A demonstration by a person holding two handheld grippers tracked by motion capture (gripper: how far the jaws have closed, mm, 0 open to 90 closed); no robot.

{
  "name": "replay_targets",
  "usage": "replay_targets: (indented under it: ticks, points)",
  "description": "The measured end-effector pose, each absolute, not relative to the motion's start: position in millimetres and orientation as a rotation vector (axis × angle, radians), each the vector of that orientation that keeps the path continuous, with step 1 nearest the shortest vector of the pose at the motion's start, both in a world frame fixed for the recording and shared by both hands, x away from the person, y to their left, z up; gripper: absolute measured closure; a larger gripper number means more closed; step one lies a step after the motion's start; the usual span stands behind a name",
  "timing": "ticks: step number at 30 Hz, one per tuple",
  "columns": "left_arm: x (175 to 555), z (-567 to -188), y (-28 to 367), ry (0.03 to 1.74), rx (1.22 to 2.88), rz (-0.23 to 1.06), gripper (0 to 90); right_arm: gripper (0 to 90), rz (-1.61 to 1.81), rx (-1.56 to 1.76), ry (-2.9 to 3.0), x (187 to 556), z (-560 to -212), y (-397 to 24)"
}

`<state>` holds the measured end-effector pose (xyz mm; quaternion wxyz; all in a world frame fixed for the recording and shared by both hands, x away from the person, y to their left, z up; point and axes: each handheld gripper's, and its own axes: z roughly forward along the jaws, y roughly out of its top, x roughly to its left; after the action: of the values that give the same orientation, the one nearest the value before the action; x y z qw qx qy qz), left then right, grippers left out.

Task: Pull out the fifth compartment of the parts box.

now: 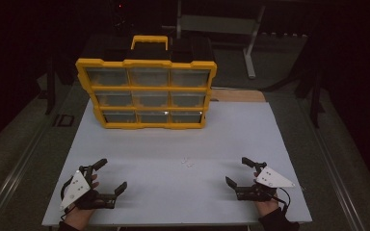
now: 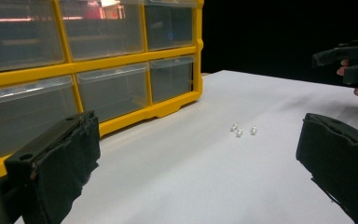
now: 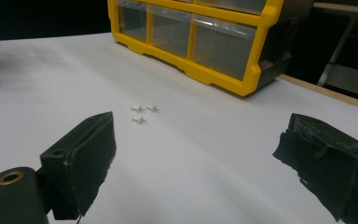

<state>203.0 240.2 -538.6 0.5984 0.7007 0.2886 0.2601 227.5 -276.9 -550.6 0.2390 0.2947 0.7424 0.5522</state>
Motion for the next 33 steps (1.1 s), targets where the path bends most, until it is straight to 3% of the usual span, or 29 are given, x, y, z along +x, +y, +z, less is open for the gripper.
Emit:
replay_targets:
  ticks: [9, 11, 24, 33]
  points:
    - [202.2, -537.8, 239.8, 0.667, 1.627, 0.606, 0.0, 9.4, 1.523, 0.809, 2.023, 227.6, -549.0, -278.6]
    - [202.0, -537.7, 239.7, 0.666, 1.628, 0.607, 0.0, 13.3, 1.526, 0.796, 2.038, 228.2, -548.8, -278.0]
    - [201.3, -536.7, 238.8, 0.668, 1.63, 0.608, 0.0, 16.7, 1.407, 0.816, 2.044, 229.8, -547.8, -277.0]
    - [201.2, -536.3, 239.2, 0.671, 1.631, 0.61, 0.0, 10.3, 1.453, 0.936, 2.075, 232.1, -546.1, -279.1]
